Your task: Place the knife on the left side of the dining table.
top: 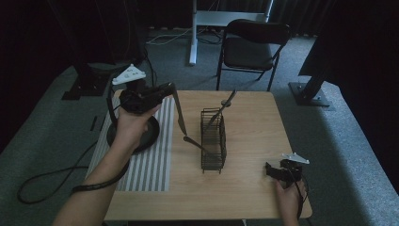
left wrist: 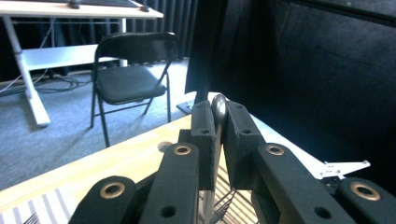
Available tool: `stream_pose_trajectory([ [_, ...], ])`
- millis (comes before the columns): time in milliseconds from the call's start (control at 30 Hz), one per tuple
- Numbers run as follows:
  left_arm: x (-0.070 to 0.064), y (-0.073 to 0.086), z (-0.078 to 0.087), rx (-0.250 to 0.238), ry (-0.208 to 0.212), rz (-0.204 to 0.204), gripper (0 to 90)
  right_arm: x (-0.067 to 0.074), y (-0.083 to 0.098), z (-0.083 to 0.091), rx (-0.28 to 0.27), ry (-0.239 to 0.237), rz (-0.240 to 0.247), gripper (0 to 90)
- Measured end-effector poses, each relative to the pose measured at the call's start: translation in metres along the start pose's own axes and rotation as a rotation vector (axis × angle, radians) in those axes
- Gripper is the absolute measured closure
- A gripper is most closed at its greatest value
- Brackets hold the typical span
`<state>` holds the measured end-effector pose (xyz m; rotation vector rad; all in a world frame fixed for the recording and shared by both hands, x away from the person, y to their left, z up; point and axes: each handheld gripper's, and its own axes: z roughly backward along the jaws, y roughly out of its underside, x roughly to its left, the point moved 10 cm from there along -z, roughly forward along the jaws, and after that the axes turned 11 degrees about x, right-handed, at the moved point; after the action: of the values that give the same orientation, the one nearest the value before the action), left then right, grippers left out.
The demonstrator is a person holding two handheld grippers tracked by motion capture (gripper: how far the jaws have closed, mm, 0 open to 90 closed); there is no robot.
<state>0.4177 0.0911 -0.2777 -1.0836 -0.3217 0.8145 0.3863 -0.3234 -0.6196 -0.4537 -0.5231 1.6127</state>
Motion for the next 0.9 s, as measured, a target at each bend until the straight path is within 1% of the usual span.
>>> stream_pose_trajectory([
  [67, 0.003, 0.002, 0.001, 0.001, -0.007, 0.002, 83.9, 0.000, 0.000, 0.000, 0.000, 0.000, 0.000, 12.3],
  [133, 0.010, 0.010, 0.004, 0.009, -0.024, 0.013, 83.9, 0.000, 0.000, 0.000, 0.000, 0.000, 0.000, 12.3],
  [200, 0.020, 0.024, 0.007, 0.020, -0.040, 0.031, 83.9, 0.000, 0.000, 0.000, 0.000, 0.000, 0.000, 12.3],
  [233, 0.022, 0.028, 0.007, 0.029, -0.042, 0.032, 83.9, 0.000, 0.000, 0.000, 0.000, 0.000, 0.000, 12.3],
  [267, 0.026, 0.034, 0.008, 0.030, -0.047, 0.045, 83.9, 0.000, 0.000, 0.000, -0.001, 0.001, 0.002, 12.3],
  [300, 0.026, 0.034, 0.008, 0.030, -0.047, 0.045, 83.9, 0.000, 0.000, 0.000, -0.001, 0.001, 0.002, 12.3],
  [333, 0.031, 0.043, 0.010, 0.041, -0.059, 0.053, 83.9, 0.000, 0.000, 0.000, -0.001, 0.001, 0.001, 12.3],
  [367, 0.034, 0.048, 0.010, 0.044, -0.068, 0.057, 83.9, 0.000, 0.000, 0.000, -0.001, 0.001, 0.000, 12.3],
  [400, 0.036, 0.053, 0.011, 0.050, -0.069, 0.059, 83.9, 0.000, 0.000, 0.000, -0.001, 0.001, 0.000, 12.3],
  [433, 0.036, 0.053, 0.011, 0.050, -0.069, 0.059, 83.9, 0.000, 0.000, 0.000, -0.001, 0.001, 0.000, 12.3],
  [467, 0.041, 0.063, 0.011, 0.063, -0.079, 0.066, 83.9, 0.000, 0.000, 0.000, -0.001, 0.001, 0.000, 12.3],
  [500, 0.041, 0.063, 0.011, 0.063, -0.079, 0.066, 83.9, 0.000, 0.000, 0.000, -0.001, 0.001, 0.000, 12.3],
  [567, 0.047, 0.076, 0.012, 0.075, -0.094, 0.075, 83.9, 0.000, 0.000, 0.000, -0.001, 0.001, 0.000, 12.3],
  [700, 0.054, 0.091, 0.010, 0.094, -0.096, 0.098, 83.8, 0.000, 0.000, 0.000, -0.001, 0.001, 0.000, 12.3],
  [733, 0.054, 0.091, 0.010, 0.094, -0.096, 0.098, 83.9, 0.000, 0.000, 0.000, -0.001, 0.001, 0.000, 12.3],
  [767, 0.058, 0.098, 0.009, 0.100, -0.098, 0.111, 83.9, 0.000, 0.000, 0.000, -0.001, 0.001, 0.000, 12.4],
  [833, 0.059, 0.103, 0.008, 0.101, -0.100, 0.120, 83.8, 0.000, 0.000, 0.000, -0.002, 0.001, 0.000, 12.3],
  [900, 0.061, 0.108, 0.007, 0.107, -0.114, 0.110, 83.8, 0.000, 0.000, 0.000, -0.002, 0.001, 0.000, 12.3],
])
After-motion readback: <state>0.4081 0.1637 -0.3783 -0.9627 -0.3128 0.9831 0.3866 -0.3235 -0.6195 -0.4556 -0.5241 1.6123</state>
